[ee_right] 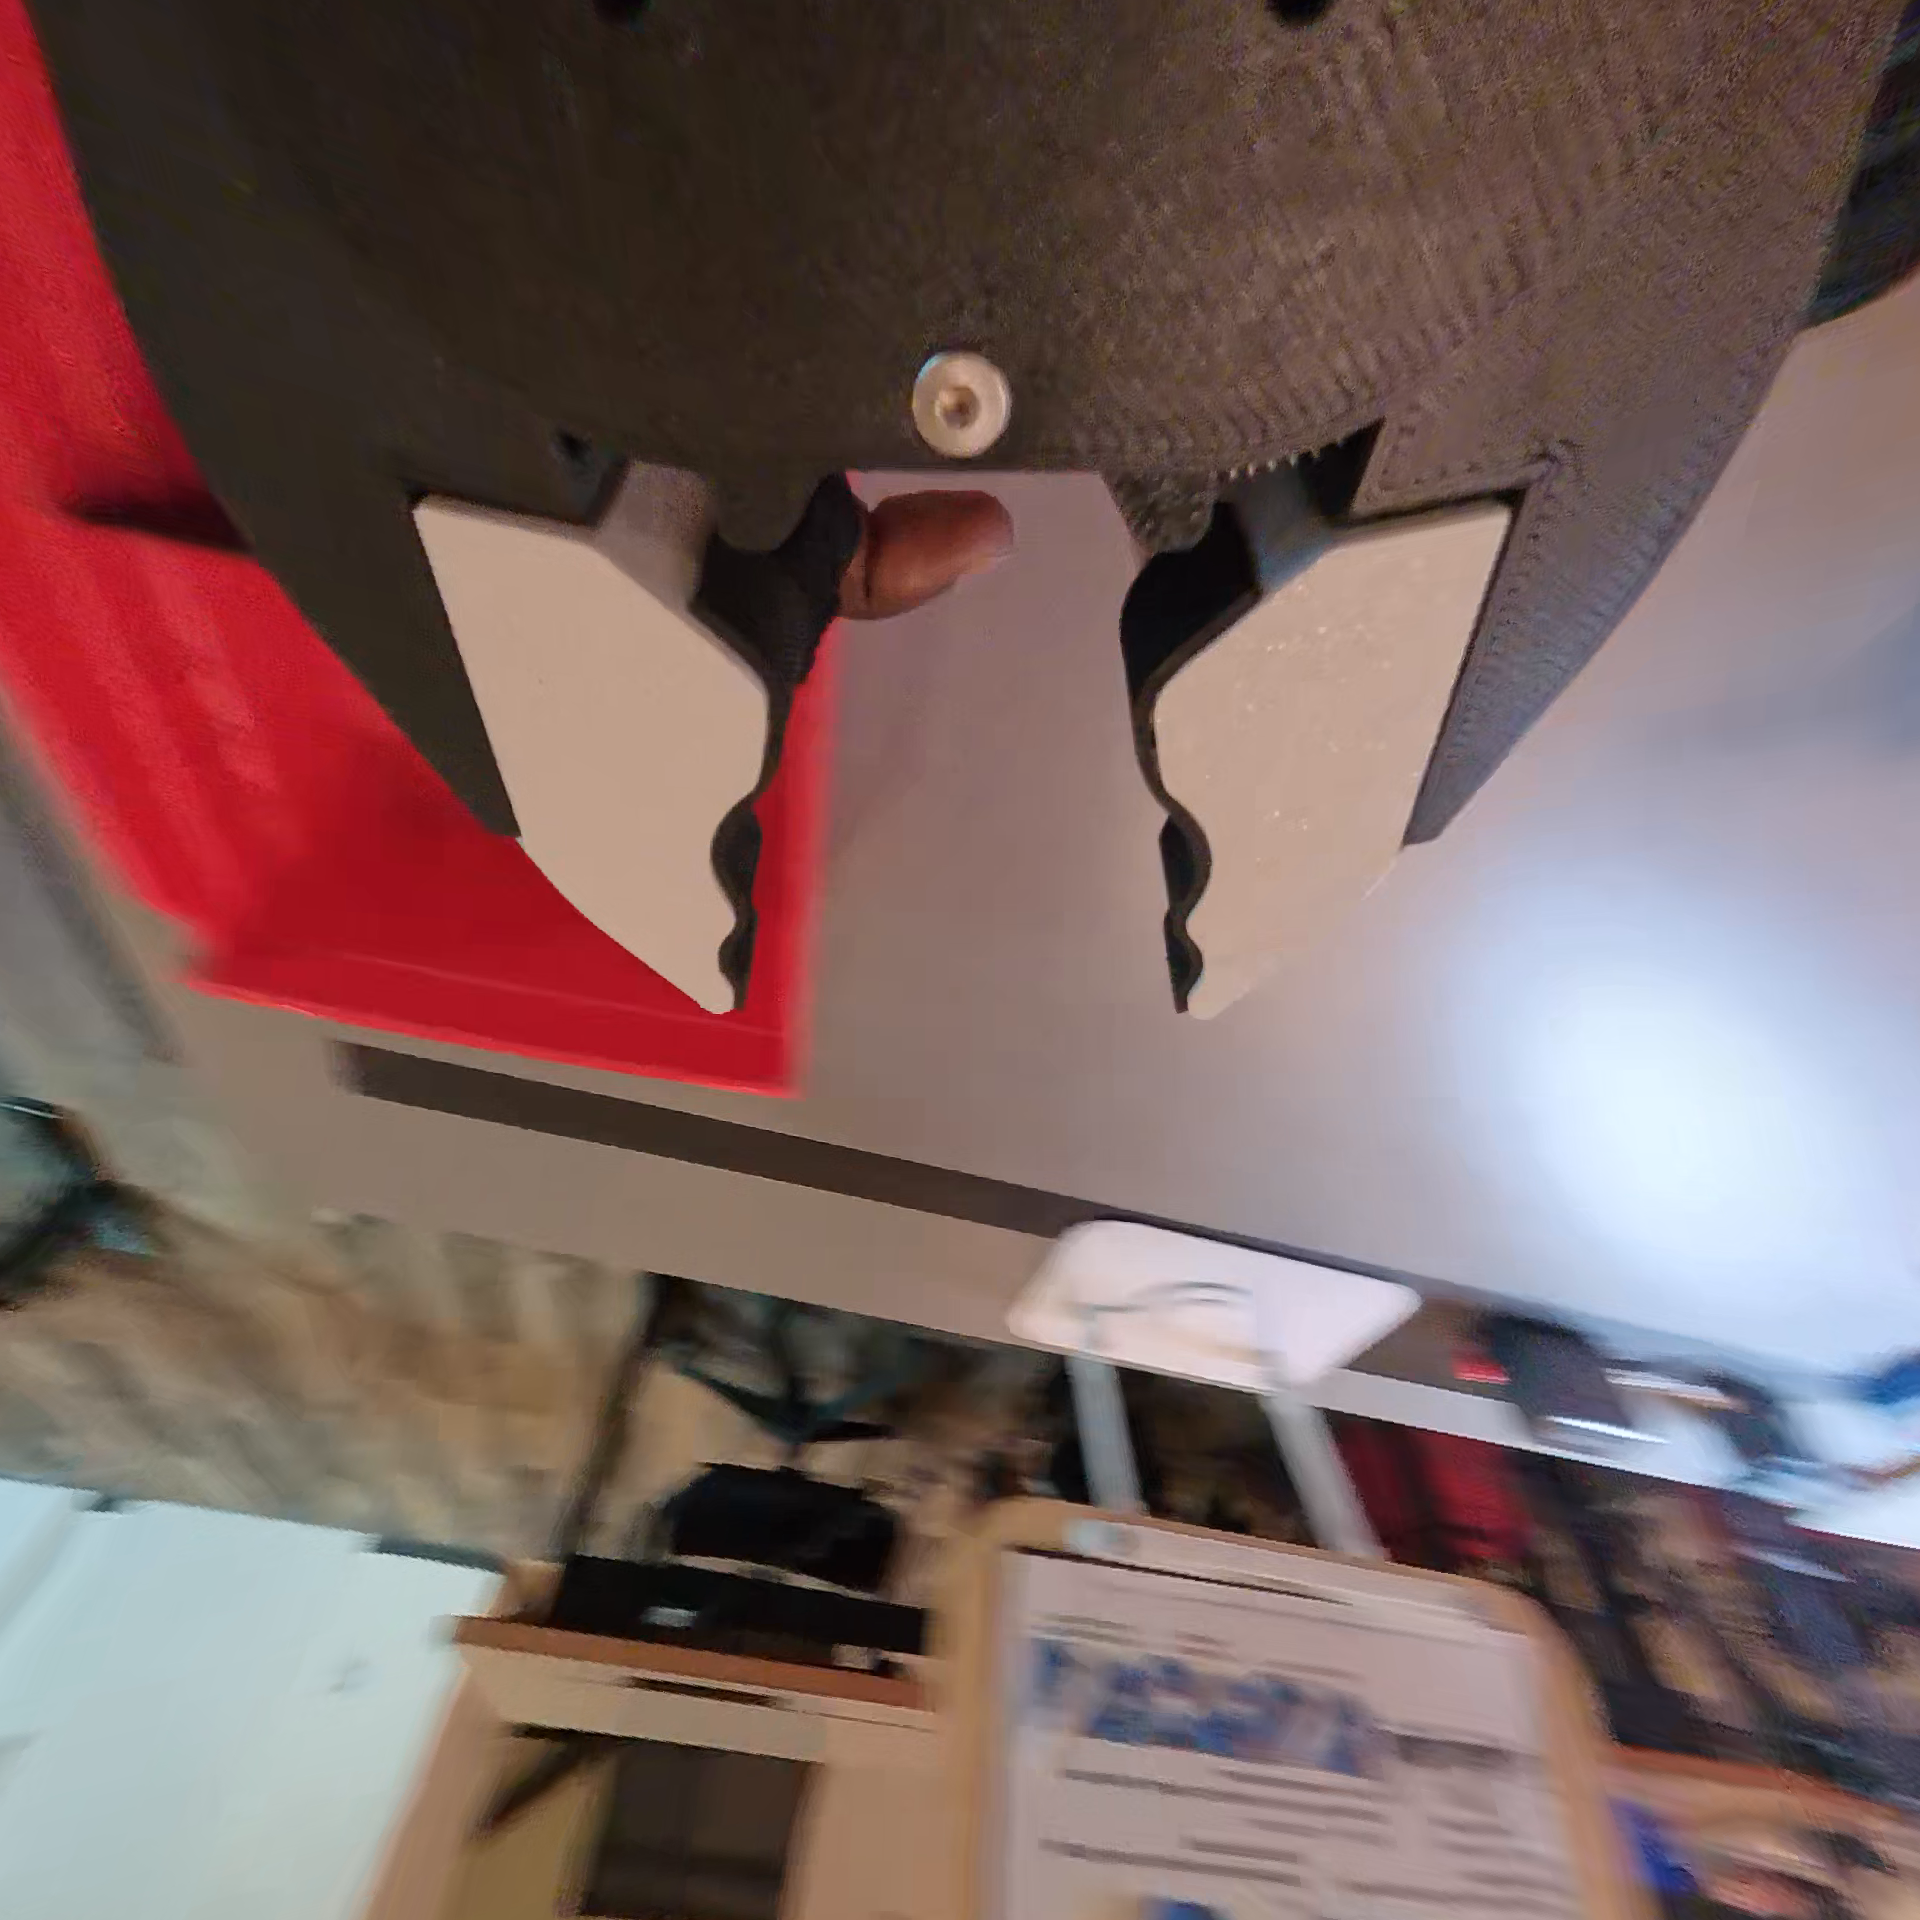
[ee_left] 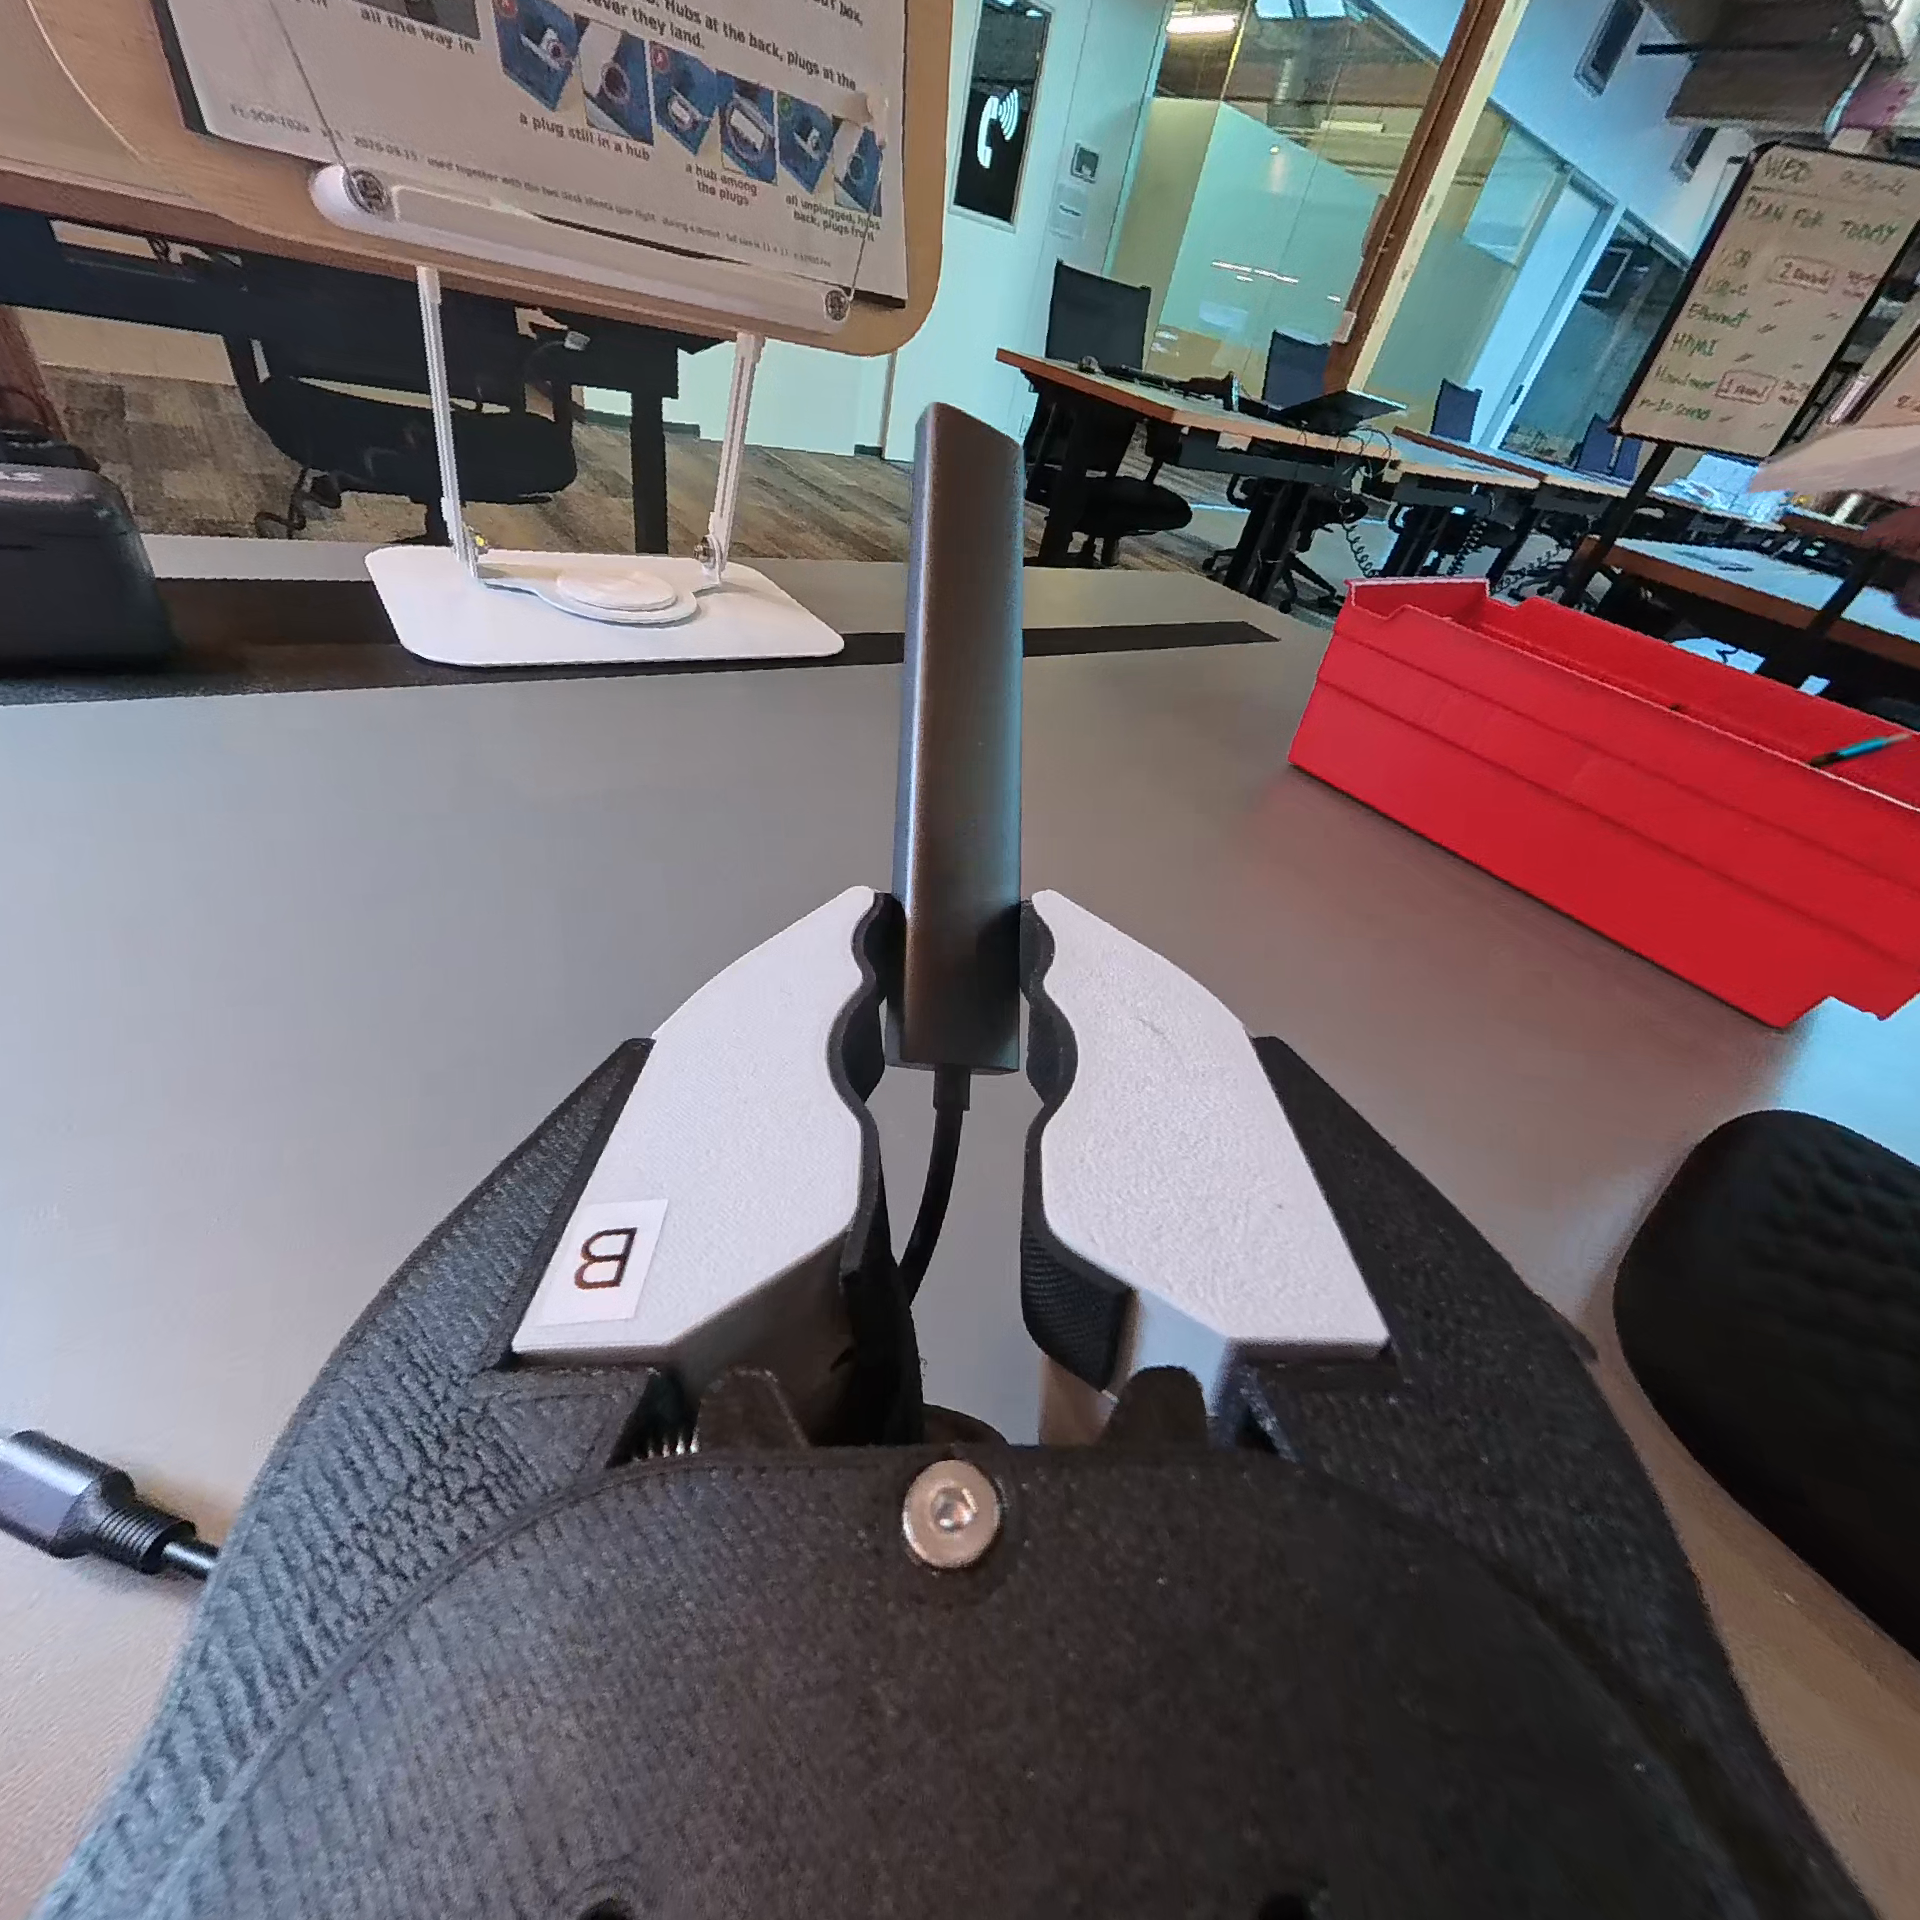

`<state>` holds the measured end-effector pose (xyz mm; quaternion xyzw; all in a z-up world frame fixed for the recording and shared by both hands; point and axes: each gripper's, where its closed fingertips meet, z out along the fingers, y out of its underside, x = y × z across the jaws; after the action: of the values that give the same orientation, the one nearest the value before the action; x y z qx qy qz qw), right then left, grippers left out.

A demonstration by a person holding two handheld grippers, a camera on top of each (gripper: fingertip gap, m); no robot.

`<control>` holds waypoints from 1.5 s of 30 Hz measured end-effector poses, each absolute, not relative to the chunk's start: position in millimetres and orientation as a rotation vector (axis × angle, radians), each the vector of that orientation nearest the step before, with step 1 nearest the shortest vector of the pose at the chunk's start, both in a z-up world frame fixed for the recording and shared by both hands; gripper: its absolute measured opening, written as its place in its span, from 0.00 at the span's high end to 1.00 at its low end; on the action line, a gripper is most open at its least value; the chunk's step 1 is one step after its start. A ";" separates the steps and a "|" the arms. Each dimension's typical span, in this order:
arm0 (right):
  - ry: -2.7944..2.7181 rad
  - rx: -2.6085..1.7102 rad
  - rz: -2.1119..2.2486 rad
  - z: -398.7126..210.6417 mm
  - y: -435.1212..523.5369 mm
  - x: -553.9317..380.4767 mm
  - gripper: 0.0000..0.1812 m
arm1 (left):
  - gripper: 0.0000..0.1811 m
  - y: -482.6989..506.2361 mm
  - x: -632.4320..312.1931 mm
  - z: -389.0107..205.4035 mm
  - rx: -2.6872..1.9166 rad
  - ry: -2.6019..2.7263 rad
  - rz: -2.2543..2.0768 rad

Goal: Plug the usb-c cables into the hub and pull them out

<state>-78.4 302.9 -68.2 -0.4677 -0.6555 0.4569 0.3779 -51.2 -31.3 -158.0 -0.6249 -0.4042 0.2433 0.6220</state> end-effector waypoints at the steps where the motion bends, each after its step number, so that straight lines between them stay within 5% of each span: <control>1: -1.740 -1.151 1.277 -67.0 270.9 -74.3 0.59 | 0.87 -30.4 -50.6 -156.9 -1.433 -0.923 0.555; 8: -2.230 -0.731 1.928 -88.6 56.9 -14.5 0.63 | 0.87 -26.1 -41.5 -137.5 -1.352 -0.828 0.522; 15: -2.283 -0.755 2.043 -106.6 -13.8 -26.0 0.68 | 0.87 -13.1 -31.0 -130.4 -1.357 -0.741 0.471; 18: -2.240 -0.813 2.064 -107.1 -15.9 -31.8 0.79 | 0.87 -10.3 -29.5 -131.2 -1.364 -0.740 0.447; 24: -2.259 -0.805 2.095 -105.9 -22.0 -28.2 0.78 | 0.87 -6.5 -24.3 -126.9 -1.358 -0.698 0.422; 26: -2.246 -0.778 2.098 -105.8 -23.3 -27.3 0.89 | 0.87 -2.2 -20.4 -124.9 -1.360 -0.664 0.405; 30: -2.231 -0.690 2.121 -98.4 -20.5 -19.9 0.95 | 0.85 2.9 -16.4 -122.7 -1.362 -0.622 0.400; 34: -2.092 -0.671 2.129 -71.1 0.6 -28.0 0.95 | 0.73 -10.2 -18.8 -108.1 -1.252 -0.630 0.470; 45: -1.754 -0.614 1.728 50.2 154.3 -38.6 0.95 | 0.73 -10.4 -32.6 -135.8 -1.376 -0.772 0.478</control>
<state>-38.6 154.3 50.2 -0.2312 -0.6600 0.6500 0.2974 -32.6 -10.4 -135.8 -0.6128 -0.3437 0.2129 0.6789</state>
